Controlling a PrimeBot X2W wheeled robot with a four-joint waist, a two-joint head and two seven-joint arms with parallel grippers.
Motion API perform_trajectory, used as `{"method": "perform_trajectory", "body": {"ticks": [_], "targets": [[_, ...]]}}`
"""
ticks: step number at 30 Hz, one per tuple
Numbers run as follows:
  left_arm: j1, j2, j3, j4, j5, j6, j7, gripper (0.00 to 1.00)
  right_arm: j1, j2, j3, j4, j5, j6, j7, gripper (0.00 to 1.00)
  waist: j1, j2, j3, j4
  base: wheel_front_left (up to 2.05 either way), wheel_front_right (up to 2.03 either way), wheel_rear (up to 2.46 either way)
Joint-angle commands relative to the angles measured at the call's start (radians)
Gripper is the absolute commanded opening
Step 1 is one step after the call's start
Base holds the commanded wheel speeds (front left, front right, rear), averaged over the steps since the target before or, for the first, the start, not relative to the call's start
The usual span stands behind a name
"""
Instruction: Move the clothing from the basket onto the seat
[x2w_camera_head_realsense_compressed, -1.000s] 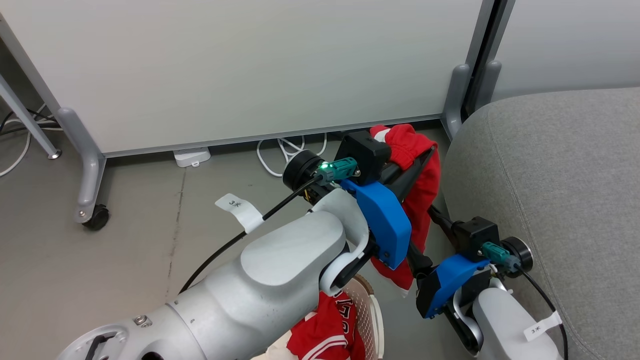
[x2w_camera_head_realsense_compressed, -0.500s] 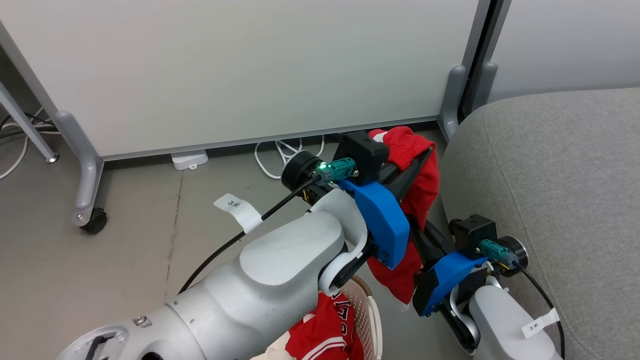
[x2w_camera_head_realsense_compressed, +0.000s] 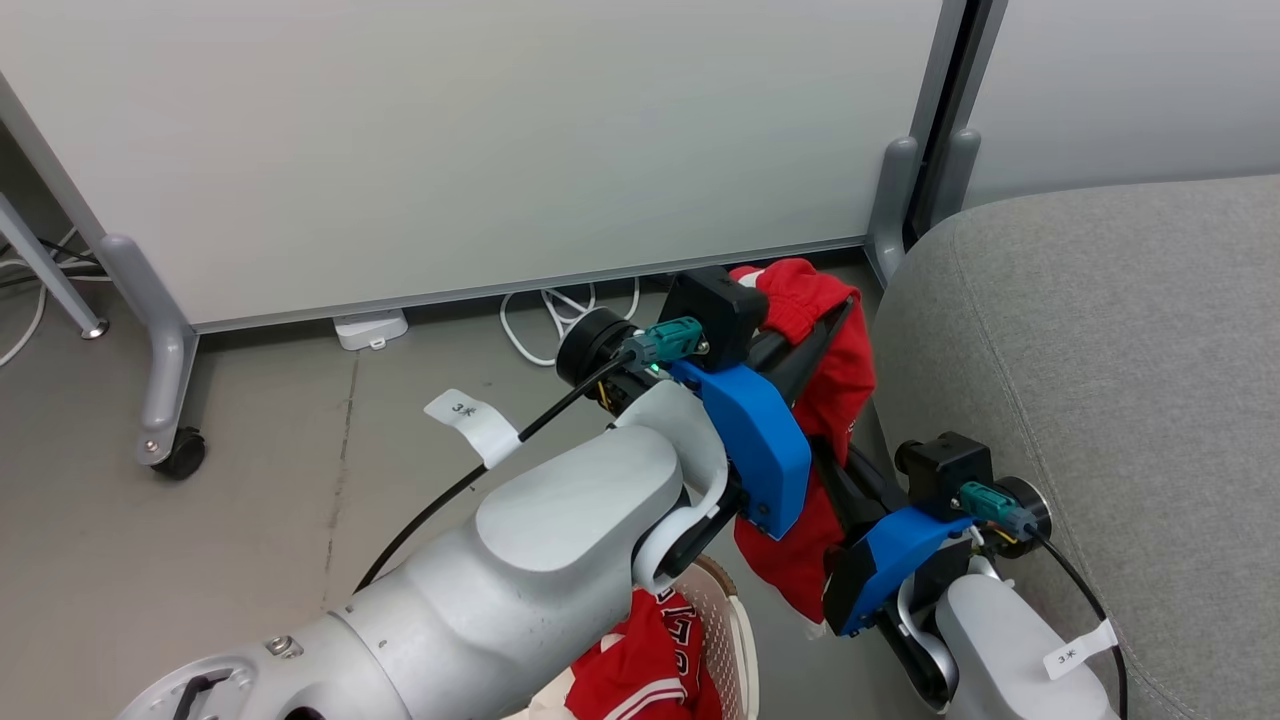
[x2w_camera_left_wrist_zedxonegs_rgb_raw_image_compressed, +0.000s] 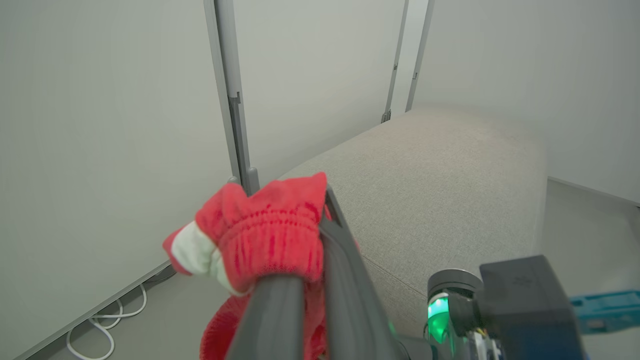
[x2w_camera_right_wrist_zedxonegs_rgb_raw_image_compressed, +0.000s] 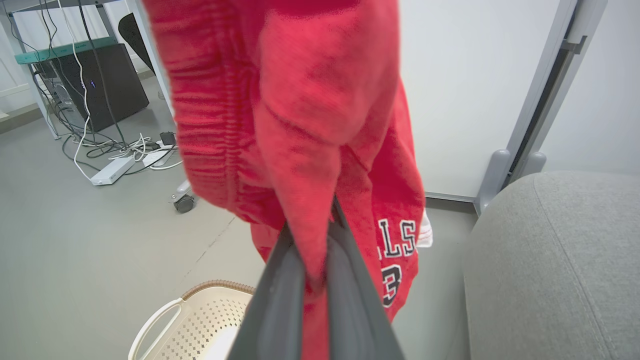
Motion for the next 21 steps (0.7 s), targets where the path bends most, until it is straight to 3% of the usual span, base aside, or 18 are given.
{"method": "perform_trajectory", "body": {"ticks": [1,3,11,21], "targets": [[0.011,0.0,-0.003,0.004,-0.006,0.005,0.001,0.38,0.006,-0.002,-0.002,-0.002,0.003,0.001,-0.008,0.0,-0.0001,0.0,-0.001,-0.001,0.0,0.0,0.0],[0.013,0.0,-0.003,0.004,-0.007,0.007,0.0,1.0,0.008,-0.002,-0.004,-0.005,0.003,0.001,-0.008,0.0,-0.0001,0.0,-0.002,-0.001,0.0,0.0,0.0],[0.029,0.0,-0.003,0.007,-0.007,0.001,0.0,1.0,0.014,-0.002,-0.026,-0.026,0.002,0.001,-0.007,0.0,-0.0001,0.0,-0.003,-0.002,0.0,0.0,0.0],[0.086,0.0,0.0,0.041,0.012,0.006,-0.077,1.0,0.031,-0.002,-0.091,-0.075,-0.018,0.001,-0.007,0.0,-0.0001,0.0,0.0,0.003,0.0,0.0,0.0]]}}
